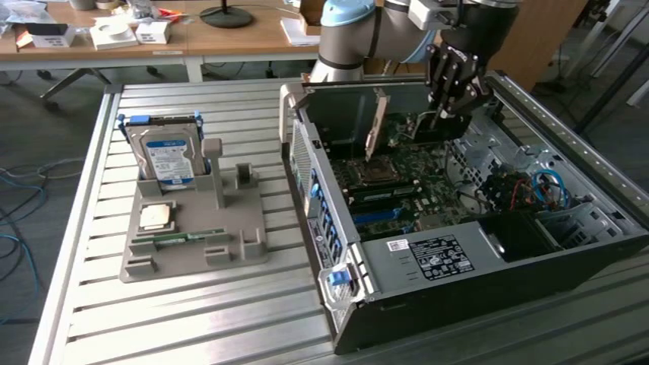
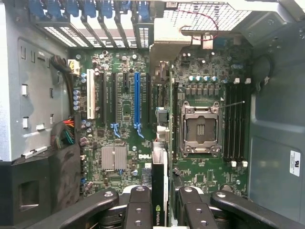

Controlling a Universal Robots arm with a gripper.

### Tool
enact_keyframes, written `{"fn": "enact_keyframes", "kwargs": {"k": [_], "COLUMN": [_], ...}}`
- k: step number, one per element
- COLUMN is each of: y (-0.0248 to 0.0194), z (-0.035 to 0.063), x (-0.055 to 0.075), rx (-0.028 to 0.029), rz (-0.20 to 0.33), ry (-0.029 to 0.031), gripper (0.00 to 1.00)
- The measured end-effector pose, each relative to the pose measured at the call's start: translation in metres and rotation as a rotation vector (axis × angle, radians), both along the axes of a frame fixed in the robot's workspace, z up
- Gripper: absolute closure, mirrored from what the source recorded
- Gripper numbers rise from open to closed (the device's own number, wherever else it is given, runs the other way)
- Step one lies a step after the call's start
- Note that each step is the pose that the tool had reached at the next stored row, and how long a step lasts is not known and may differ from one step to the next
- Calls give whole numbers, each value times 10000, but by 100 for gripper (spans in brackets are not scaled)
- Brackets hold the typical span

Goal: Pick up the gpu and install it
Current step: 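Insert the gpu into the slot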

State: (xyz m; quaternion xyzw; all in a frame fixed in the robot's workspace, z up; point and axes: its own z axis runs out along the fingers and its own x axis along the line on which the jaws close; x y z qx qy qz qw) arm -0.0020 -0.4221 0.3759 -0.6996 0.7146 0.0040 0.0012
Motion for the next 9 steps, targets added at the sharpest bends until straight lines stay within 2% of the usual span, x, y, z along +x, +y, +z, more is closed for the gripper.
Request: {"fn": "enact_keyframes", "kwargs": {"k": [9], "y": [-4], "z": [-2], "x": [1], "rx": [0], "rz": [1], "ry": [0], "gripper": [73]}}
